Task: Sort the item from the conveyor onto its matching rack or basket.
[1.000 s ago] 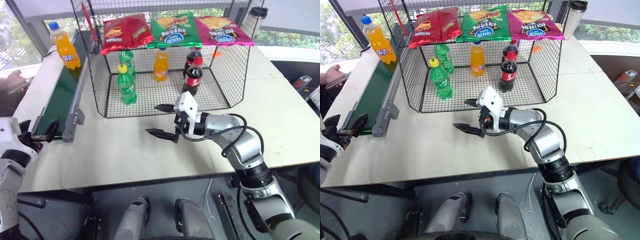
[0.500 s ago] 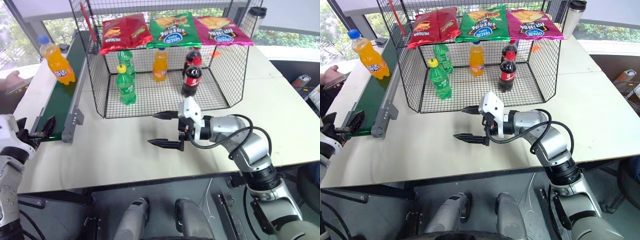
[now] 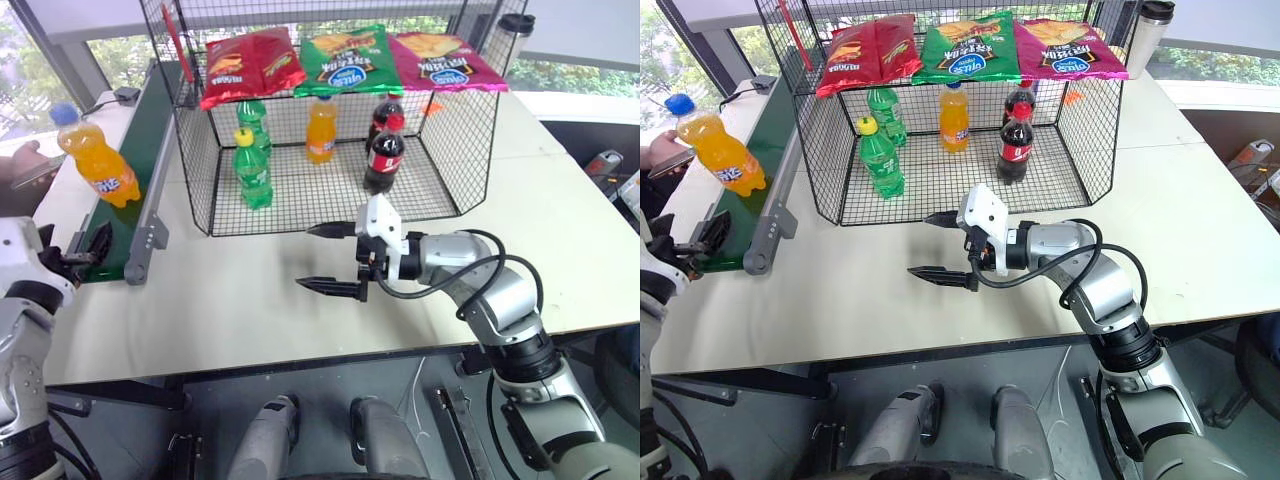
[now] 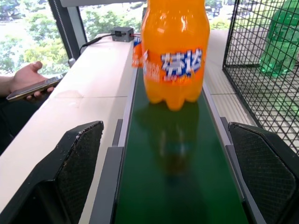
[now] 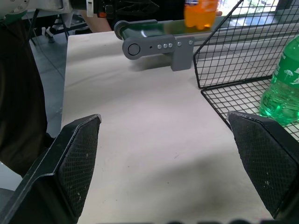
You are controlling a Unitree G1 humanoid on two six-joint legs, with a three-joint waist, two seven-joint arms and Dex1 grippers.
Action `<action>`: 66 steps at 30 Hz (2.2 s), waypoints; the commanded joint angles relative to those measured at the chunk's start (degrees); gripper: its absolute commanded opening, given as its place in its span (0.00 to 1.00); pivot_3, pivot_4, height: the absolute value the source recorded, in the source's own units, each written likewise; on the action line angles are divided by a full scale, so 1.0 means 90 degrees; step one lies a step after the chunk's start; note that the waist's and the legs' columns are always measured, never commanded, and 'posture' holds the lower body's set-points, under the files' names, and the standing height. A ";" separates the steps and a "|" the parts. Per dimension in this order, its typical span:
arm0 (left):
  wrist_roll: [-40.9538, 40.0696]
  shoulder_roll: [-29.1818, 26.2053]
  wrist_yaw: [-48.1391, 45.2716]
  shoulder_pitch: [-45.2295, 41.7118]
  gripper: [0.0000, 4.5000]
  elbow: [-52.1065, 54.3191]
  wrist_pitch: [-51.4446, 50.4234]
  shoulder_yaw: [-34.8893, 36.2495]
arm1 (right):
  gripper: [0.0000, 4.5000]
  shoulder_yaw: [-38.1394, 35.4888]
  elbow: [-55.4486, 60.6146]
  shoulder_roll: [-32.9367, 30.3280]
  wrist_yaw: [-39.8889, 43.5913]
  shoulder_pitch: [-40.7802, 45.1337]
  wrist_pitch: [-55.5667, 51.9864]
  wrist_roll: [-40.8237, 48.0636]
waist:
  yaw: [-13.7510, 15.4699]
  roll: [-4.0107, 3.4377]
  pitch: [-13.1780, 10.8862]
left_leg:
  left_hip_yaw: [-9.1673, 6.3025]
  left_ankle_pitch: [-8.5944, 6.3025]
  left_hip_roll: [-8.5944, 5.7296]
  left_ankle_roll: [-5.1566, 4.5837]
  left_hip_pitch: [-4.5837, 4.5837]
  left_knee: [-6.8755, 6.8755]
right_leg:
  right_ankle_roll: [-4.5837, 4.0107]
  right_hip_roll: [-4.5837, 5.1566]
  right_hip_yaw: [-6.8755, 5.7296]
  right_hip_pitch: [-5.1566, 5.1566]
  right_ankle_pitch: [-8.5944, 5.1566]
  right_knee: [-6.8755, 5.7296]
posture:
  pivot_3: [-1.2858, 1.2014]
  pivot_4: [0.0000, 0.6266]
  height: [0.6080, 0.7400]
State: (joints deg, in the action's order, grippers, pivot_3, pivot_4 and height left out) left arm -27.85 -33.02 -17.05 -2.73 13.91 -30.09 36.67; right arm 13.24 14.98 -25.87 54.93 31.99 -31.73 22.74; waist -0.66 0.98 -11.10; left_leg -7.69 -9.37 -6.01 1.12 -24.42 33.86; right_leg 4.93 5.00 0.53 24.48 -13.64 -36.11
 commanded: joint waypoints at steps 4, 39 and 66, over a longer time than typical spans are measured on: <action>0.0052 -0.0001 0.0042 -0.0132 1.00 0.0027 0.0174 -0.0098 | 0.99 -0.0024 0.0271 -0.0016 -0.0030 0.0000 0.0049 0.0047 | 0.0000 0.0000 0.0000 | 0.0000 0.0000 0.0000 0.0000 0.0000 0.0000 | 0.0000 0.0000 0.0000 0.0000 0.0000 0.0000 | 0.52 0.24 0.99; -0.0292 -0.0627 -0.2569 -0.1527 0.66 0.0477 0.0100 -0.3590 | 1.00 -0.0131 0.0213 -0.0002 -0.0351 0.0255 -0.0351 0.0148 | -0.0006 0.0018 -0.0007 | -0.0002 0.0001 -0.0005 -0.0003 -0.0006 0.0001 | 0.0001 0.0001 -0.0005 0.0000 0.0001 0.0002 | 0.52 0.24 0.99; 0.1352 0.0473 -0.3807 -0.2303 0.66 -0.0681 0.1721 -0.5295 | 1.00 -0.0228 0.0192 0.0073 -0.0895 0.0264 -0.0341 -0.0069 | -0.0001 0.0016 -0.0008 | 0.0001 0.0010 -0.0004 -0.0019 -0.0007 -0.0004 | 0.0022 0.0000 -0.0001 0.0008 0.0013 -0.0001 | 0.52 0.24 0.99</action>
State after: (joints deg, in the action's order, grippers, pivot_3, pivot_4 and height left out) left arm -15.45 -29.04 -51.07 -22.71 5.39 -15.95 -12.15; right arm 12.84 15.49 -25.76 47.33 33.32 -35.68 21.58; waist -0.67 1.12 -11.17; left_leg -7.69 -9.28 -6.05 0.95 -24.49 33.83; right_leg 5.13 5.00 0.52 24.55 -13.52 -36.12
